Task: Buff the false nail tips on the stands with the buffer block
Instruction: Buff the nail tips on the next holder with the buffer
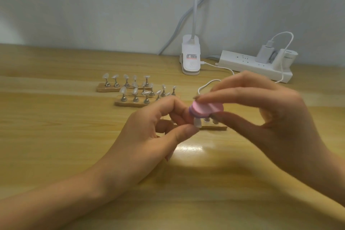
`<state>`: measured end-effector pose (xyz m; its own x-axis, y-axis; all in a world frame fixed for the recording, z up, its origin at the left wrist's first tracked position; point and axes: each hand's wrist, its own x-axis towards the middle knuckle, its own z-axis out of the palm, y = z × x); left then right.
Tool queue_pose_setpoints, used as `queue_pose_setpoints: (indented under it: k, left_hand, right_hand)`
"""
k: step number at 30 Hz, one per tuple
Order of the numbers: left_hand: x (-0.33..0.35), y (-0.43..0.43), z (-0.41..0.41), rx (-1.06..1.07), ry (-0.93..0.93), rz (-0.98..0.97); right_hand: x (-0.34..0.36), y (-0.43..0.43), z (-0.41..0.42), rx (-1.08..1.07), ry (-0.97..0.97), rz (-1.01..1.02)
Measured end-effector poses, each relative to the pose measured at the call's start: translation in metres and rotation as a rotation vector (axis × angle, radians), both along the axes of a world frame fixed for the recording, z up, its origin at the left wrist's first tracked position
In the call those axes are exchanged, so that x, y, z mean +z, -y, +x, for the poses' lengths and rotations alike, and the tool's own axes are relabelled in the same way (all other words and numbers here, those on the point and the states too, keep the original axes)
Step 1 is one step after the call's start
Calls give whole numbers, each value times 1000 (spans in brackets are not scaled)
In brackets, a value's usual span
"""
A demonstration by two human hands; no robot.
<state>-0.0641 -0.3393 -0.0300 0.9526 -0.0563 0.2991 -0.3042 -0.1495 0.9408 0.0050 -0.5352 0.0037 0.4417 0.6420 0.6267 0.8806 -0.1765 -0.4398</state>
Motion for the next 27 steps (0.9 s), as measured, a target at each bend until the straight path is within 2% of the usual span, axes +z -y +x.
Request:
queue_pose_setpoints:
  k: [9,18,27]
  left_hand:
    - [0,2,-2,-22,-17,14]
    - [1,0,-2,0,-15,-2]
    - [2,0,-3,40,79,39]
  right_hand:
    - [-4,-2,2,67,-36,22]
    - [-4,-1,2,23,-40,26]
    - [0,1,0,16,7,6]
